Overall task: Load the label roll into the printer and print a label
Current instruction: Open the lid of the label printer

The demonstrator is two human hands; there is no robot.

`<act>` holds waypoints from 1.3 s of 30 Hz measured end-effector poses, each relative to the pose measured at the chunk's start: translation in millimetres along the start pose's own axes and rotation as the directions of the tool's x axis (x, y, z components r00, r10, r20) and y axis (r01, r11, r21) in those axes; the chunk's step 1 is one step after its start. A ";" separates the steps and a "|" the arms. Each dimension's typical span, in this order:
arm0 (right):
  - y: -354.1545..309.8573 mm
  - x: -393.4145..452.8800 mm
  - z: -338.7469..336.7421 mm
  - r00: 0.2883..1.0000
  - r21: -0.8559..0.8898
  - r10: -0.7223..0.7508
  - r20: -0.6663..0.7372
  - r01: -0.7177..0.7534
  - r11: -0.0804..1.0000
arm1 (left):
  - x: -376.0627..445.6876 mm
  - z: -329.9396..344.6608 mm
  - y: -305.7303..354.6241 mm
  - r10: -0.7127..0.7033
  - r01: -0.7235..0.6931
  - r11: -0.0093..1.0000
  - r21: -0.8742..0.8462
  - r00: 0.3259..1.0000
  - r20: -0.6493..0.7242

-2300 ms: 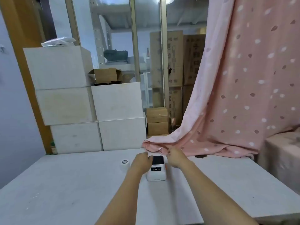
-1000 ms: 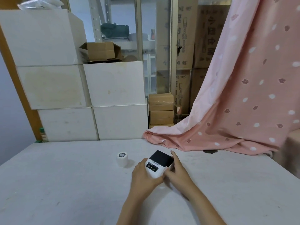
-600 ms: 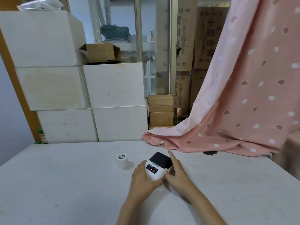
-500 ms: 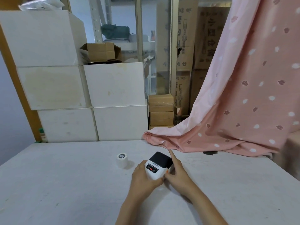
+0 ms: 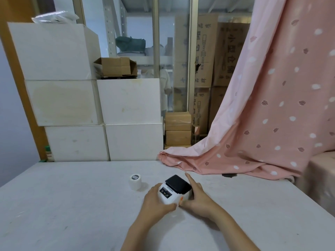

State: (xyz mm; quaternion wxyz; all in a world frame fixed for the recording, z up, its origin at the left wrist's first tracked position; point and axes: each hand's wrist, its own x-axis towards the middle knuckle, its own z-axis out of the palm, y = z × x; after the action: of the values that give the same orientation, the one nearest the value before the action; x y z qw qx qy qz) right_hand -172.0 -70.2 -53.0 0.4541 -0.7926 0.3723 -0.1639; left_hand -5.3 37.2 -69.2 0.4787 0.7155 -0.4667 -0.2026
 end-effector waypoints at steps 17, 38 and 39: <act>-60.3 14.7 -55.8 0.949 -0.553 0.117 0.291 0.067 0.830 | -16.0 -13.7 3.2 0.016 -0.004 0.999 -0.053 0.973 0.229; 4.2 18.2 -38.8 0.936 0.141 0.086 -0.343 -0.039 0.989 | -23.9 -11.3 3.3 -0.026 0.029 0.999 -0.025 0.994 0.104; 2.6 19.8 -36.8 0.937 0.166 0.101 -0.334 -0.047 0.985 | -24.0 -12.7 3.8 -0.015 0.018 0.999 -0.033 0.995 0.098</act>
State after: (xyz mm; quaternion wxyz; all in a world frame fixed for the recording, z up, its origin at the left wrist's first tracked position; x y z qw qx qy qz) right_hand -182.0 -107.6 -37.1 0.4491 -0.6997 0.4610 -0.3103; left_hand -9.3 63.9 -63.8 0.4658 0.7003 -0.4800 -0.2493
